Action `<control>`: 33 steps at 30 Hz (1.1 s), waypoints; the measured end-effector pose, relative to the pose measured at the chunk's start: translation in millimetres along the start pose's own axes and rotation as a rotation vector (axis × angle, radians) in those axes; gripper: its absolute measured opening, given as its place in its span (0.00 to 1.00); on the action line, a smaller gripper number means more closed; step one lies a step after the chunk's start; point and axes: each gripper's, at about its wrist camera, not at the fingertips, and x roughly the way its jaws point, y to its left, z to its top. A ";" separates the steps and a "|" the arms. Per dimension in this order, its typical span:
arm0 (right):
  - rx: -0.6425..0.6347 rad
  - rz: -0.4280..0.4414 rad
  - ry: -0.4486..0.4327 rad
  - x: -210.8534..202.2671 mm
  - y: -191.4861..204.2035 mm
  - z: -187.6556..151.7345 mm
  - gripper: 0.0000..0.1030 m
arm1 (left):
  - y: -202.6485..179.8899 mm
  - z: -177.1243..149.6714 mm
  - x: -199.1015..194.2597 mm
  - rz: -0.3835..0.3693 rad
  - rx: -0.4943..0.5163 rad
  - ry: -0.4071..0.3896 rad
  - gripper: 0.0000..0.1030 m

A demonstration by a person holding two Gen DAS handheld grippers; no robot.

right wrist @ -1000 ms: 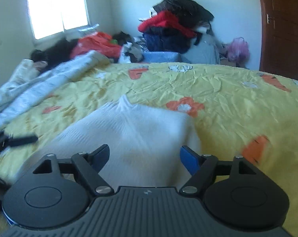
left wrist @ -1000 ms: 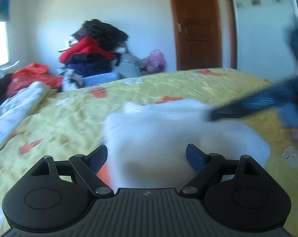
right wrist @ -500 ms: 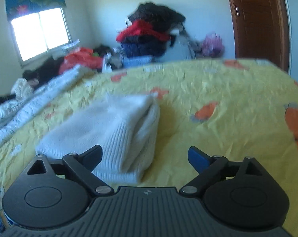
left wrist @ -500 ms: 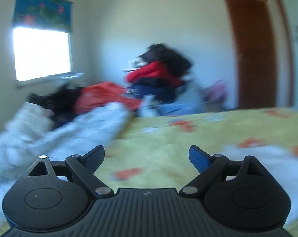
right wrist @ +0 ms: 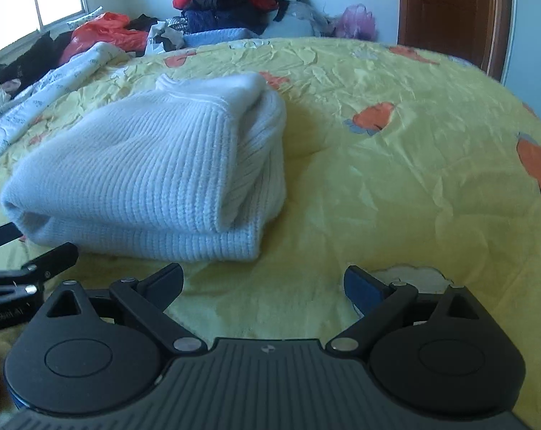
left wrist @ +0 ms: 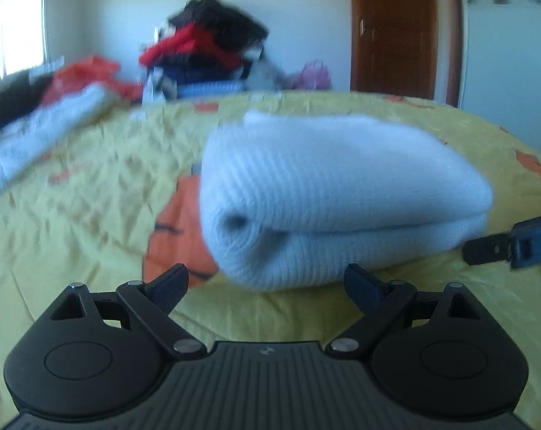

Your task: Fold small clothes

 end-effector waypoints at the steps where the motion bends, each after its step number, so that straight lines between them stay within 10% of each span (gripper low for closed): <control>1: -0.014 -0.017 -0.012 3.1 2.5 -1.2 0.95 | 1.5 0.8 4.9 -0.010 -0.010 0.033 0.92; 33: -0.051 -0.068 -0.120 14.9 4.7 -23.5 0.99 | 7.2 4.8 28.3 0.027 -0.031 0.095 1.00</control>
